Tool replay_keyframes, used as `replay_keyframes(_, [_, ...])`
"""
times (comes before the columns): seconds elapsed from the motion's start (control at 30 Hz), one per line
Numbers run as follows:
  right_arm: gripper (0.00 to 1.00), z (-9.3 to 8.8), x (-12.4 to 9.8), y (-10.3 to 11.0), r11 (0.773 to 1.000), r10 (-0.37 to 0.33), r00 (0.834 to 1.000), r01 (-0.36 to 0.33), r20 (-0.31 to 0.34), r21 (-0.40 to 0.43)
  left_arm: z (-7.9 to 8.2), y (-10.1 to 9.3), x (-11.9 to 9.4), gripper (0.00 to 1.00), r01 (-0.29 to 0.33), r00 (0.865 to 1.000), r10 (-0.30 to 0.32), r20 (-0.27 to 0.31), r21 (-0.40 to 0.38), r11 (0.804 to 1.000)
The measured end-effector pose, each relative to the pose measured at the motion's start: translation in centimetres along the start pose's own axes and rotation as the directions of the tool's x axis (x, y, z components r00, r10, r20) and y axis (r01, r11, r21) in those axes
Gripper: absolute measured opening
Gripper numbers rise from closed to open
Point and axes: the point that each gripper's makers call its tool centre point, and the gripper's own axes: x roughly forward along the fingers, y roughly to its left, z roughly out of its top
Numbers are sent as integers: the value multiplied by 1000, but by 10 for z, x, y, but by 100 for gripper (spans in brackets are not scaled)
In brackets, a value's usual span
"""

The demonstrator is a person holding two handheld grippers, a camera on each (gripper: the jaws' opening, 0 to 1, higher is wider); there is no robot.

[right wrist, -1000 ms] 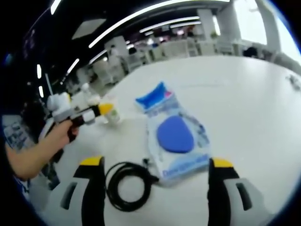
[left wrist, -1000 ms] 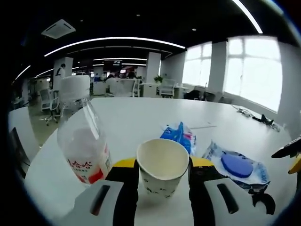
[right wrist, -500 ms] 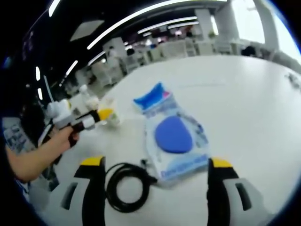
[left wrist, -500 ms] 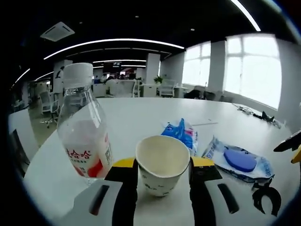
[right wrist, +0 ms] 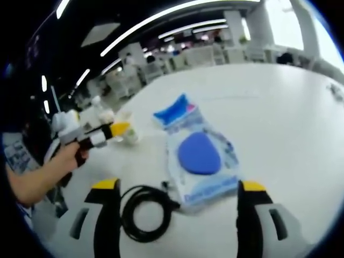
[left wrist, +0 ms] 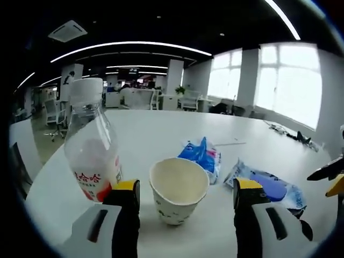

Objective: Arrange the tabletop items into an orderly group along one side of the table until the central work area is clear of visible clutter.

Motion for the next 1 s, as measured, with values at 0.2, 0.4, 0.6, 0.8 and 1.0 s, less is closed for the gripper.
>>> replay_keyframes(0.2, [88,2,-1,1,1000,9,1000,-9,10,-7,7,-10,-8,87,32,999,-32,-2,14,999])
replay_keyframes(0.4, [90,7,0,4,1000,25,999,-25,28,-12,11,-16,-15,97,58,998,-57,-12,36,998])
replay_keyframes(0.6, [91,11,0,5,999,35,998,-34,43,-30,12,-20,-19,100,75,997,-74,-22,62,995])
replay_keyframes(0.8, [91,14,-2,2,998,32,998,-30,49,-48,16,-26,-23,100,89,996,-88,-20,77,993])
replay_keyframes(1.0, [90,21,-4,0,997,35,997,-30,66,-70,22,-29,-28,100,91,996,-90,-17,81,993])
